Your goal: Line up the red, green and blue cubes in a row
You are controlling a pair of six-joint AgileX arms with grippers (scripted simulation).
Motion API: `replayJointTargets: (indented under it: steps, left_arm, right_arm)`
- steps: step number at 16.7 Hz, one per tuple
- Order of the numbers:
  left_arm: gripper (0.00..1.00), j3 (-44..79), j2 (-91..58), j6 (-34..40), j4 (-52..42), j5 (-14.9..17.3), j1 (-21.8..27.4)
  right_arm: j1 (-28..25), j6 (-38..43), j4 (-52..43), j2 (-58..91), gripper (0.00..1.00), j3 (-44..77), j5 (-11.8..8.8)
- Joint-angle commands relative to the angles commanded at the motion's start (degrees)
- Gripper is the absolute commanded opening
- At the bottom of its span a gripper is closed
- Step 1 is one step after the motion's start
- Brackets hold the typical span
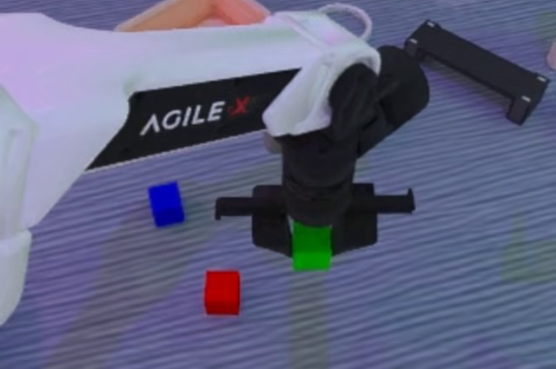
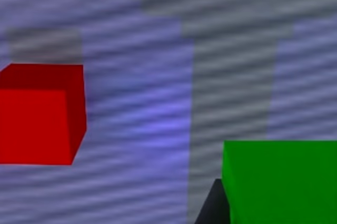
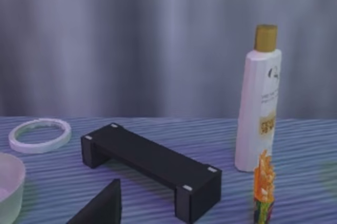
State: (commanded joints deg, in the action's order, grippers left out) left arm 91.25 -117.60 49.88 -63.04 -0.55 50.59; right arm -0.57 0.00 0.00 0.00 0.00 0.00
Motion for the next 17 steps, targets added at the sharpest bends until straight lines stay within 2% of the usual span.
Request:
replayJointTargets:
  steps: [4,10,15,17]
  left_arm:
    - [0.0,-0.57,-0.54,-0.34,0.97,0.04,-0.12]
    - [0.0,-7.8,-4.61,-0.31,12.78,0.06,-0.25]
    - [0.0,-8.68,-5.24,-0.28,13.93,0.04,-0.2]
    - [0.15,-8.68,-5.24,-0.28,13.93,0.04,-0.2]
  right_arm:
    - [0.0,0.0,0.0,0.0,1.0,0.0,0.0]
    - [0.0,0.0,0.0,0.0,1.0,0.0,0.0]
    - [0.0,0.0,0.0,0.0,1.0,0.0,0.0]
    - [0.0,0.0,0.0,0.0,1.0,0.0,0.0]
